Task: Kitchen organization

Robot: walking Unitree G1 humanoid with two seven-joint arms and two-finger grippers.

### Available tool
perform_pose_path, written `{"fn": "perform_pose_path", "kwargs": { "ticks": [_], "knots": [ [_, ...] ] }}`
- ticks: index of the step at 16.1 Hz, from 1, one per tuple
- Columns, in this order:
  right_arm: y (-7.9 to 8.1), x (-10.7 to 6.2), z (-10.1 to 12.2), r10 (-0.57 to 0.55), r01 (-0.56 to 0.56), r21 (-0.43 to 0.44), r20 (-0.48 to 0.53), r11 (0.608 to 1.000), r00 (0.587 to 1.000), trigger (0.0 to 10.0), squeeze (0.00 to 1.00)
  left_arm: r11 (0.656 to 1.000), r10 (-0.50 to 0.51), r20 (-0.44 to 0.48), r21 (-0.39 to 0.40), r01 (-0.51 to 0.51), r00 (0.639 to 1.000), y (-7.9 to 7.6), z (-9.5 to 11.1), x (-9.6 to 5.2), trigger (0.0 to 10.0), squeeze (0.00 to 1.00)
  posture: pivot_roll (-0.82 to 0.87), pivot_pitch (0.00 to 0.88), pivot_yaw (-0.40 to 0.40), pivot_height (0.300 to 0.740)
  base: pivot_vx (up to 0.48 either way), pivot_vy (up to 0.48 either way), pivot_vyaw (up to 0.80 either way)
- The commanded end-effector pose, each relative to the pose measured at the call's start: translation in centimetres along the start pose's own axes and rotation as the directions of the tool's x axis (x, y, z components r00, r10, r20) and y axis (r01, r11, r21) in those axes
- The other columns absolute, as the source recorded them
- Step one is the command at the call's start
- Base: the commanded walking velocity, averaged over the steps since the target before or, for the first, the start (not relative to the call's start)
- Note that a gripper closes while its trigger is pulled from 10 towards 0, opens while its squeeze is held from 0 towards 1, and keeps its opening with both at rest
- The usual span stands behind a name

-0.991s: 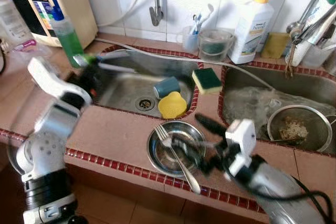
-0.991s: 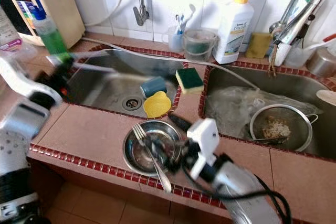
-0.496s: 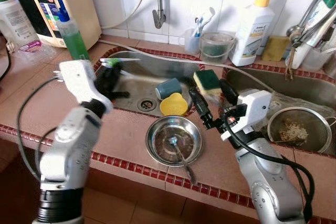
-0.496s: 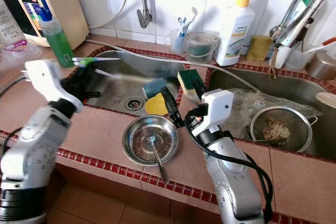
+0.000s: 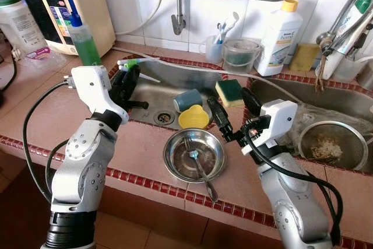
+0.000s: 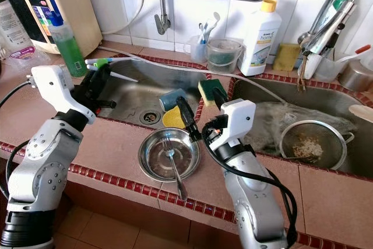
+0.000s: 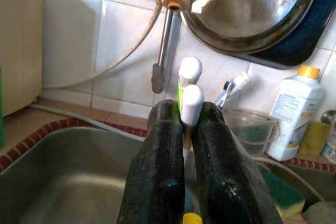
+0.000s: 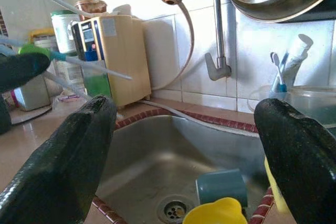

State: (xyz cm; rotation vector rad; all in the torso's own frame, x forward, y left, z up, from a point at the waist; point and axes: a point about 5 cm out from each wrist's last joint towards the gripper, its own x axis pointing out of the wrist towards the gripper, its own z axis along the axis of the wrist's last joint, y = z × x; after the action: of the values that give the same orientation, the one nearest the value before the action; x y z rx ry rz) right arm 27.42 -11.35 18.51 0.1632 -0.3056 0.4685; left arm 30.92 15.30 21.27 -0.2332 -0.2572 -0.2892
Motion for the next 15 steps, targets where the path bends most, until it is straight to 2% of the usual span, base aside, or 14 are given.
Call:
{"fn": "perform_pose_path", "kwargs": {
  "ticks": [1,3,5,7,9,12,14,15],
  "knots": [
    [-0.2,0.3,0.3,-0.026,0.026,-0.014,0.023,1.000,0.999,10.0,0.00,0.998,-0.038,-0.017,0.051,0.039,0.999,-0.3,-0.4,-0.1,10.0,0.00,-0.13,0.013,0.023,0.740,0.000,0.000,0.00],
    [-0.8,0.5,0.5,-0.083,0.085,-0.032,0.046,0.996,0.995,10.0,0.00,0.986,-0.079,-0.039,0.147,0.084,0.996,-0.4,-0.9,-0.5,10.0,0.00,-0.13,0.019,0.024,0.740,0.000,0.000,0.00],
    [-1.5,0.6,0.6,-0.136,0.139,-0.058,0.063,0.989,0.989,10.0,0.00,0.974,-0.096,-0.061,0.198,0.107,0.993,-0.4,-1.5,-0.9,10.0,0.00,-0.13,0.022,0.024,0.740,0.000,0.000,0.00],
    [-2.9,0.4,0.3,-0.252,0.257,-0.086,0.058,0.963,0.966,10.0,0.00,0.970,-0.105,-0.075,0.213,0.119,0.992,-0.3,-1.9,-1.3,10.0,0.00,-0.12,0.022,0.023,0.740,0.000,0.000,0.00],
    [-3.5,0.3,-0.2,-0.301,0.303,-0.097,0.043,0.948,0.953,10.0,0.00,0.967,-0.099,-0.099,0.225,0.119,0.990,0.0,-2.4,-1.4,10.0,0.00,-0.12,0.021,0.027,0.740,0.000,0.000,0.00],
    [-3.1,0.5,-0.5,-0.313,0.316,-0.095,0.049,0.944,0.948,10.0,0.00,0.969,-0.084,-0.112,0.223,0.108,0.990,0.8,-2.8,-1.6,10.0,0.00,-0.12,0.014,0.030,0.740,0.000,0.000,0.00],
    [-3.0,0.7,-0.7,-0.336,0.339,-0.104,0.051,0.935,0.941,10.0,0.00,0.959,-0.069,-0.097,0.268,0.093,0.993,1.6,-2.7,-1.8,10.0,0.00,-0.13,0.008,0.032,0.740,0.000,0.000,0.00],
    [-3.1,0.5,-1.2,-0.356,0.359,-0.130,0.044,0.924,0.933,10.0,0.00,0.958,-0.005,-0.091,0.285,0.030,0.996,2.6,-3.2,-2.4,10.0,0.00,-0.13,0.003,0.031,0.740,0.000,0.000,0.00]
  ]
}}
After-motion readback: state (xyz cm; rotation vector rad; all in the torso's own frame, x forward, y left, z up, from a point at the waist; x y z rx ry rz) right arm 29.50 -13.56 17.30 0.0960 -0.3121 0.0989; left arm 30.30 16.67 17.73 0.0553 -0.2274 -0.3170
